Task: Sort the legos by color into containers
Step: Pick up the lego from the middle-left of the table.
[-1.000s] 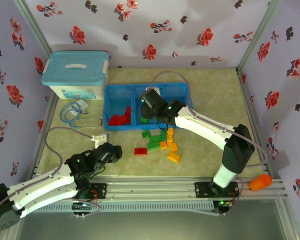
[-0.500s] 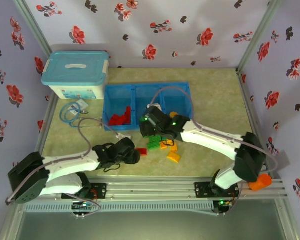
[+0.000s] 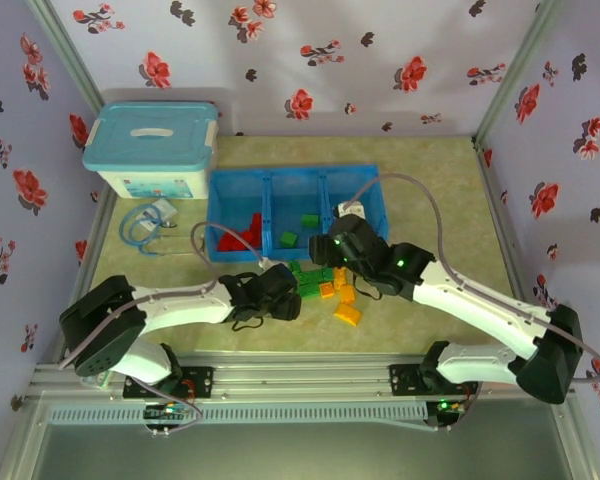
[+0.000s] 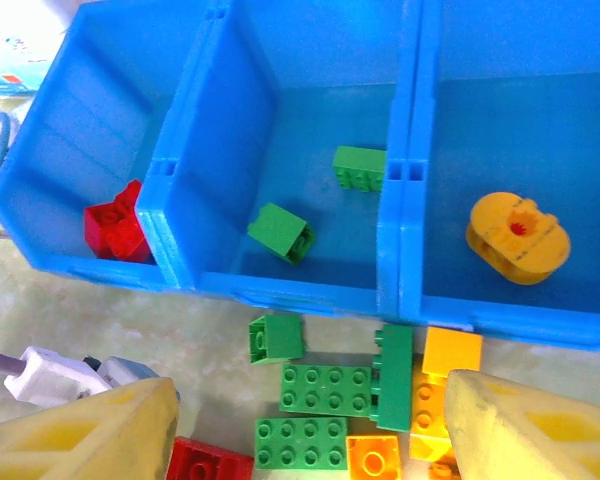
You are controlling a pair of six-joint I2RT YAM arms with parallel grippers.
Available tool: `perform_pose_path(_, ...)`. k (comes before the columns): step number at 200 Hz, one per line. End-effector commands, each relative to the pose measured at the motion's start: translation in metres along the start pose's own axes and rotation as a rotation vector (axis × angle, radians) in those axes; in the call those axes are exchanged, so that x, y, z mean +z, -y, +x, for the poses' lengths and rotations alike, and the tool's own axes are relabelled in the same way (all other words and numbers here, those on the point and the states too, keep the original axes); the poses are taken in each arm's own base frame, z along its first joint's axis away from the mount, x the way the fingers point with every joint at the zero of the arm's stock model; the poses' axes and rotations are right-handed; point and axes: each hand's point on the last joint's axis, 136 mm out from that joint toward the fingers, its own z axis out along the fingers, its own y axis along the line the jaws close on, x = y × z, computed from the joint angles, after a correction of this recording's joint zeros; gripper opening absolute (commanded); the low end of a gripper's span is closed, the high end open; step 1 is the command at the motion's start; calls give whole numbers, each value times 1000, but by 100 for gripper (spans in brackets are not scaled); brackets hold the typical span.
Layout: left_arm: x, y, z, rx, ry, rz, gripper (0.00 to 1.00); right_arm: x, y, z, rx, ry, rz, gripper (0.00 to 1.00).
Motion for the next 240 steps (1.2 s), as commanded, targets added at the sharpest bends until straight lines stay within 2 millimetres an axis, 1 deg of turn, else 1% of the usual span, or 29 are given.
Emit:
perform_pose_path(1, 4, -8, 7, -1, -50, -73, 70, -5, 15, -4, 31, 40, 40, 71)
perform_pose_path(34, 9, -14, 11, -4, -78, -122, 65, -6, 21, 1, 42, 45, 46, 70)
perform_pose_path(58, 8, -13, 9, -1, -79, -133, 53, -7, 22, 2, 51, 51, 42, 70)
perform_pose_path(79, 2, -14, 2, 6, -64, -150, 45, -8, 24, 2, 58, 58, 39, 69)
perform_pose_path(114, -14, -13, -13, 12, -13, -158, 41, -7, 24, 5, 67, 57, 31, 69)
perform_pose_path(154, -33, -13, -30, 23, 34, -160, 40, -5, 23, 8, 76, 50, 22, 69)
perform_pose_path(177, -49, -19, -44, 20, 69, -163, 40, -5, 22, 8, 80, 53, 18, 68)
perform_pose_path(188, -59, -26, -55, 12, 93, -170, 40, -6, 22, 8, 81, 53, 15, 69)
perform_pose_path(203, -77, -40, -76, -5, 142, -177, 40, -6, 23, 9, 86, 53, 10, 69)
perform_pose_path(220, -96, -63, -103, -49, 204, -197, 40, -4, 22, 11, 90, 52, 2, 68)
perform_pose_path(240, -107, -93, -128, -114, 244, -217, 40, -1, 17, 18, 104, 28, -32, 68)
